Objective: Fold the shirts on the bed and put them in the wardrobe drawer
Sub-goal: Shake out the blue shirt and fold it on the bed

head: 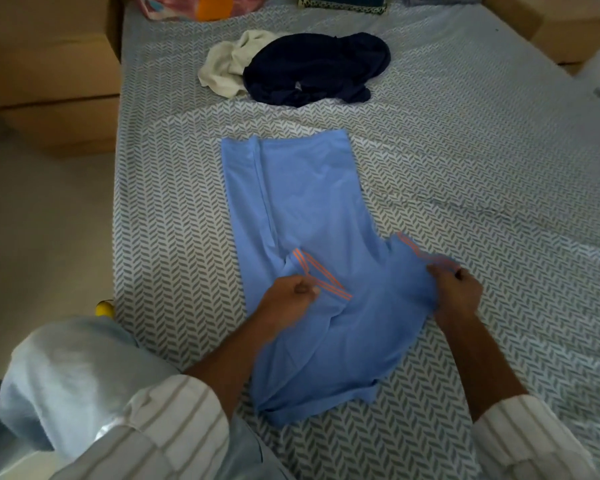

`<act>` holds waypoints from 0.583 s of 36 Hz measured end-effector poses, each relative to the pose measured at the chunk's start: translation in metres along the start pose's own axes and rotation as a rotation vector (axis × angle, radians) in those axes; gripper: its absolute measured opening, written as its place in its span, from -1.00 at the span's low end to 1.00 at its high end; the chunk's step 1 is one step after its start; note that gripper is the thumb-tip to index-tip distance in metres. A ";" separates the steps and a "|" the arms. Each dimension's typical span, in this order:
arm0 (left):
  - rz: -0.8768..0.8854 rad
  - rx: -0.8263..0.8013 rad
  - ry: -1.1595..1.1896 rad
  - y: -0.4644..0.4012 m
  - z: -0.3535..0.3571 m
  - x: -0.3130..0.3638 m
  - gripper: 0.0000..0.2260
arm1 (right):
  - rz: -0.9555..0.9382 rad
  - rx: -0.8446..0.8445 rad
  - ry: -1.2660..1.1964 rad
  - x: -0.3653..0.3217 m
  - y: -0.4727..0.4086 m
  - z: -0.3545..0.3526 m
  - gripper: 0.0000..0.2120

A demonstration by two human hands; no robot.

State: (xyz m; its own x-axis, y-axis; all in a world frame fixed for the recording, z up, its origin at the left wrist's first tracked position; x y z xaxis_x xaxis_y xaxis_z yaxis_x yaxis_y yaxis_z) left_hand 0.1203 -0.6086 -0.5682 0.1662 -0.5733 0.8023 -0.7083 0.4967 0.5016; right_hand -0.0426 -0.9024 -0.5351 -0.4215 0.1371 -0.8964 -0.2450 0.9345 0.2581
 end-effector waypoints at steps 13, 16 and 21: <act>-0.379 -0.216 0.900 -0.006 -0.010 0.019 -0.29 | -1.001 -0.550 0.456 -0.059 0.196 0.116 -0.79; -0.295 -0.155 0.987 -0.010 -0.016 0.022 -0.40 | -1.202 -0.619 0.518 -0.041 0.217 0.131 -0.90; -0.158 0.171 0.559 -0.014 -0.041 -0.003 -0.92 | -1.198 -0.727 0.633 -0.015 0.212 0.141 -0.76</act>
State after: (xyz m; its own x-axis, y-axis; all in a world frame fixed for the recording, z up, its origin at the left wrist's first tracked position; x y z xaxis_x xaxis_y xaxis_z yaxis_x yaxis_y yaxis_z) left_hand 0.1574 -0.5871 -0.5643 0.5809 -0.1797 0.7939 -0.7381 0.2950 0.6068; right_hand 0.0343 -0.6598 -0.5180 0.0833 -0.8875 -0.4533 -0.9805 0.0082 -0.1963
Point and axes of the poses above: each hand's wrist, its own y-axis away from the middle knuckle, its own z-axis out of the palm, x = y × z, the point moved 7 cm from there along -y, towards the middle knuckle, and after that the axes turned 1 degree about -z, right-handed, at the moved point
